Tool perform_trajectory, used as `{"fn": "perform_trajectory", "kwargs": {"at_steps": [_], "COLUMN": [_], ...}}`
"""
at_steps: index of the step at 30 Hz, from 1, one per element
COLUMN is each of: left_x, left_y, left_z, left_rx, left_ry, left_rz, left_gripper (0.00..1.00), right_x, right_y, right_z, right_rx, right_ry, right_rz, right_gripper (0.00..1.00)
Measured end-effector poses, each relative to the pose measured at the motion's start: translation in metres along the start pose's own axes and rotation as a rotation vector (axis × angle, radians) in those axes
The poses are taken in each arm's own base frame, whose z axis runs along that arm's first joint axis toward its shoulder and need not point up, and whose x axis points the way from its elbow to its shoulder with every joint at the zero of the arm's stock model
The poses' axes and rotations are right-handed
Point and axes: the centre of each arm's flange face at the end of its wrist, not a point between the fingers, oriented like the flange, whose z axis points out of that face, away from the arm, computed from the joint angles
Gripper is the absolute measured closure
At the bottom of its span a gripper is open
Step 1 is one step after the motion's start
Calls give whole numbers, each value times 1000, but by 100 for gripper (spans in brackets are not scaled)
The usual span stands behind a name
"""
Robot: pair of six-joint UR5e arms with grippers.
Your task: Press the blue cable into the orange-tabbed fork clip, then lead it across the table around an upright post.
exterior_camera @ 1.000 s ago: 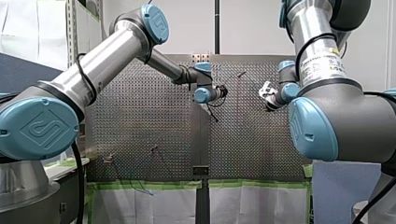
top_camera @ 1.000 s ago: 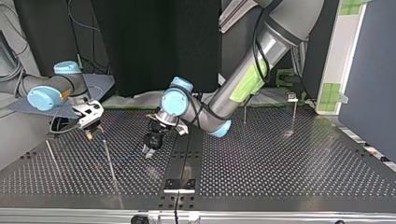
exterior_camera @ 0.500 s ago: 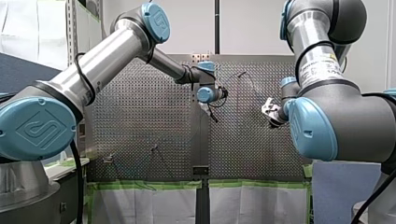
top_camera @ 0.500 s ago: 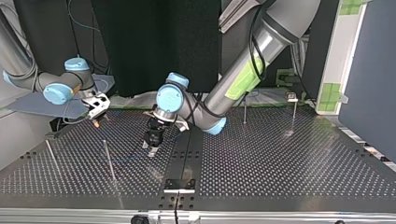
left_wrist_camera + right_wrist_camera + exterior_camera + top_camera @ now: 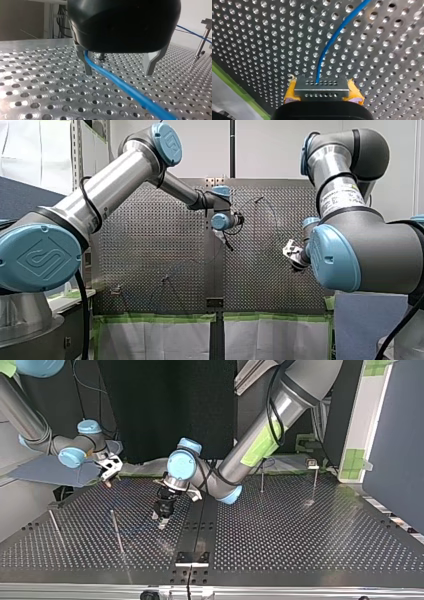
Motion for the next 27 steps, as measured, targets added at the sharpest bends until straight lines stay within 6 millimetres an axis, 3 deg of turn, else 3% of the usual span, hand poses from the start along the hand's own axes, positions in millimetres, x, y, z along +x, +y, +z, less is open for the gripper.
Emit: {"fn": "perform_trajectory", "kwargs": {"at_steps": [10,18,27], "left_x": [0,0,0], "left_y": [0,0,-1], "left_z": [0,0,0], "left_rx": [1,2,2], "left_ry": [0,0,1], "left_rz": [0,0,-3], "left_gripper": [2,2,2], "right_x": [-28,-37,-77], "right_y": [19,26,50], "right_z": [11,16,28], "right_rx": [-30,-46,-75], "right_ry": [-25,-22,-57], "right_rz": [9,15,23], "right_gripper": [97,97,97]}}
